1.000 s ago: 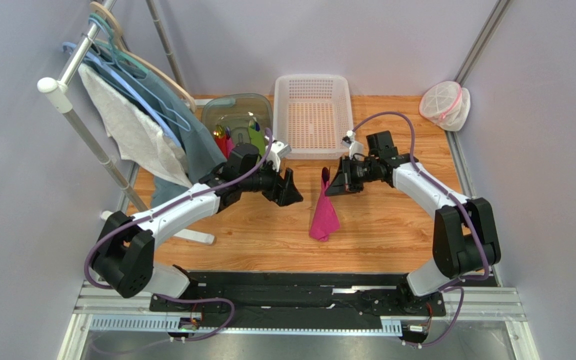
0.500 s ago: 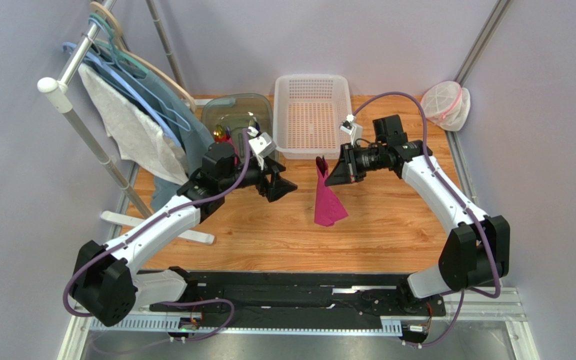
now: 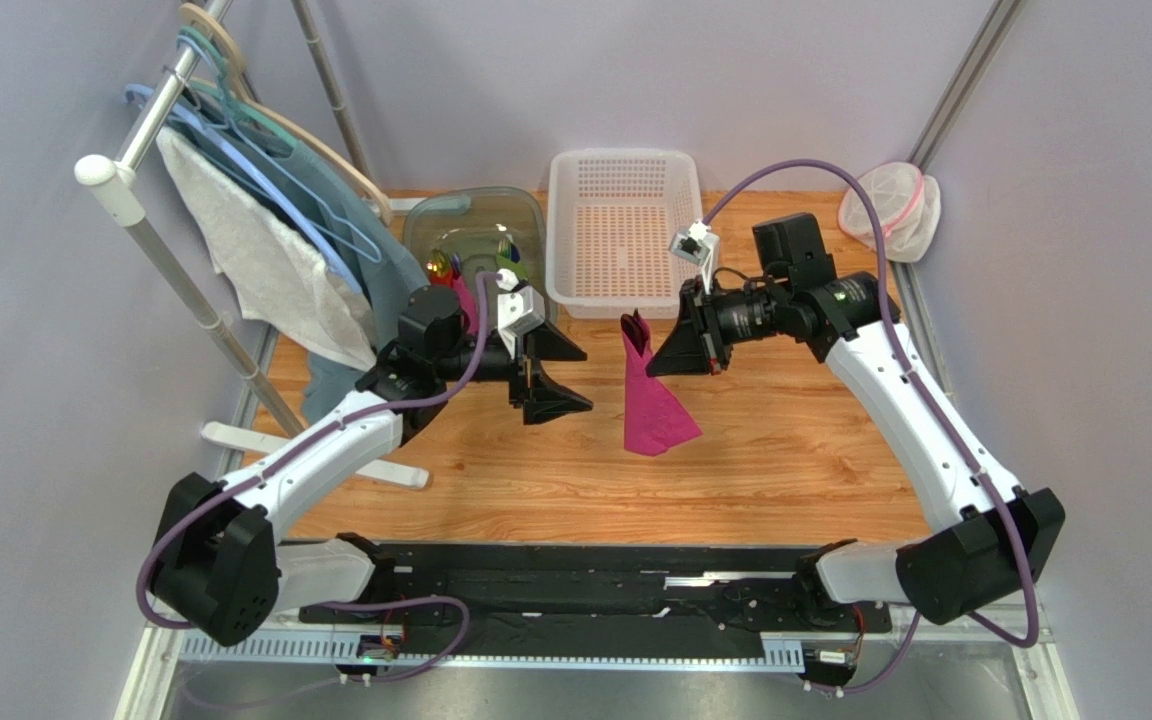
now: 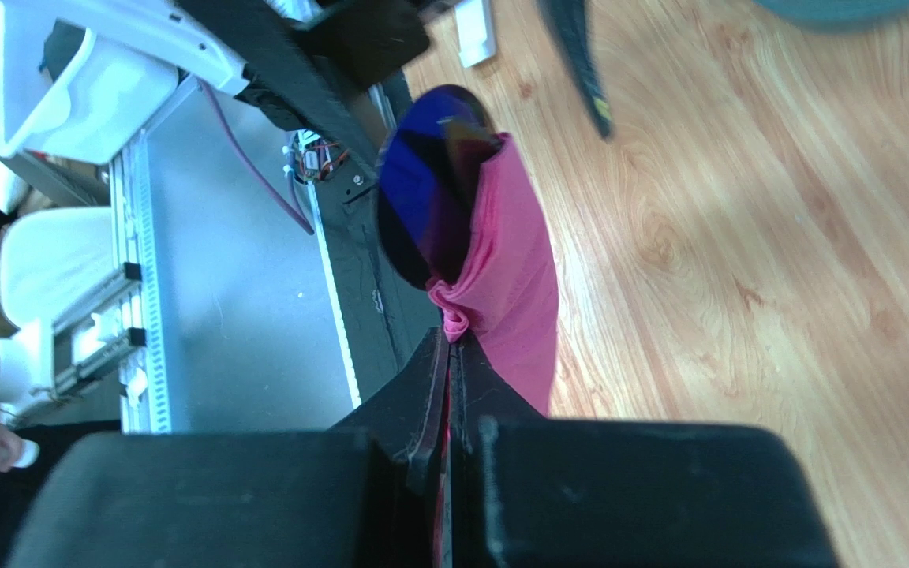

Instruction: Place the utensils on the paper napkin and roll it up

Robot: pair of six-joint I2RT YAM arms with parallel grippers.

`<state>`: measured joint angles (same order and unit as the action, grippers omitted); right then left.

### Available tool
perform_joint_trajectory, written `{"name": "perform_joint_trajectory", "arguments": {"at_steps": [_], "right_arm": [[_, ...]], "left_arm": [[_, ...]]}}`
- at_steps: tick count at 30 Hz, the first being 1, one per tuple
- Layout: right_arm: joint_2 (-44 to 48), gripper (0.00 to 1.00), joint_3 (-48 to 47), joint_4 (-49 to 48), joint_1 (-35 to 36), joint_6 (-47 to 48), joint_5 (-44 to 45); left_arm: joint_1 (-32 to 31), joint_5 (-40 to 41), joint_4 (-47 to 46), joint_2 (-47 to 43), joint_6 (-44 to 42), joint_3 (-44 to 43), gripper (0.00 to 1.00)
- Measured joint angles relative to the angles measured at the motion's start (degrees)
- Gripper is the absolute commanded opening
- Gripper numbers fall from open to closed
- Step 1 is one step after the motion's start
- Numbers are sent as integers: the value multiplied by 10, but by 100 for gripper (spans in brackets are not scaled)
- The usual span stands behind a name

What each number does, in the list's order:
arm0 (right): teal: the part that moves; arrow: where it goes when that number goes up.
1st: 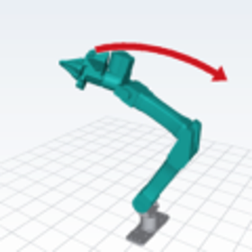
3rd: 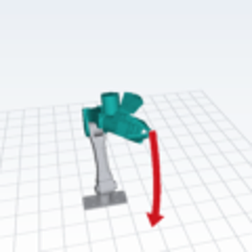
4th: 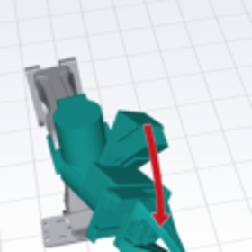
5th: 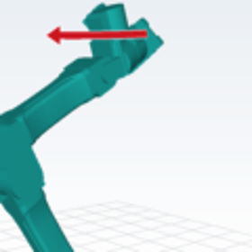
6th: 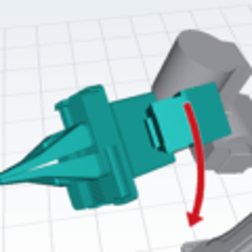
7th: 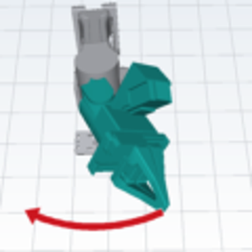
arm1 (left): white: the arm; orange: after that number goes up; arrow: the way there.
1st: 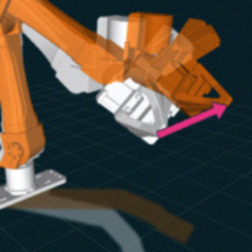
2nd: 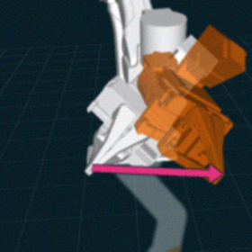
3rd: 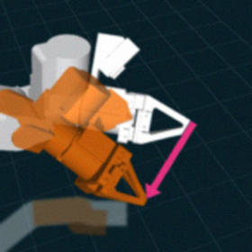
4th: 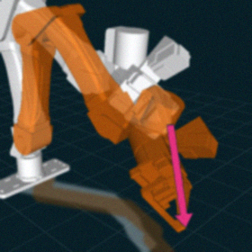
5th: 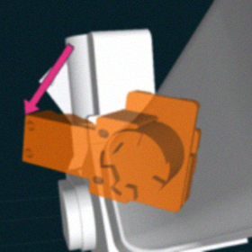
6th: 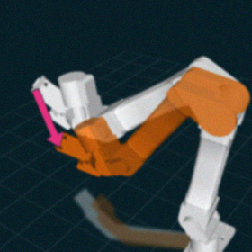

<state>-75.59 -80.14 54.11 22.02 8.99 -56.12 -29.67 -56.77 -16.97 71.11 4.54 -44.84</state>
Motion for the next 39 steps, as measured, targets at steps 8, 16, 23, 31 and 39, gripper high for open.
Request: {"name": "perform_joint_trajectory", "arguments": {"at_steps": [8,16,23,31,39], "right_arm": [[24,0,-30,24,43,34,2],[29,0,-51,35,72,52,10],[29,0,-65,38,76,60,12],[27,0,-66,40,78,74,11],[26,0,-69,40,78,83,12]], "left_arm": [[-38,-33,-85,46,46,-18,86],[-77,-58,-159,66,86,-36,76],[-92,-71,-203,73,113,-37,61],[-100,-76,-226,79,139,-46,52],[-104,-79,-236,88,169,-64,11]]}}
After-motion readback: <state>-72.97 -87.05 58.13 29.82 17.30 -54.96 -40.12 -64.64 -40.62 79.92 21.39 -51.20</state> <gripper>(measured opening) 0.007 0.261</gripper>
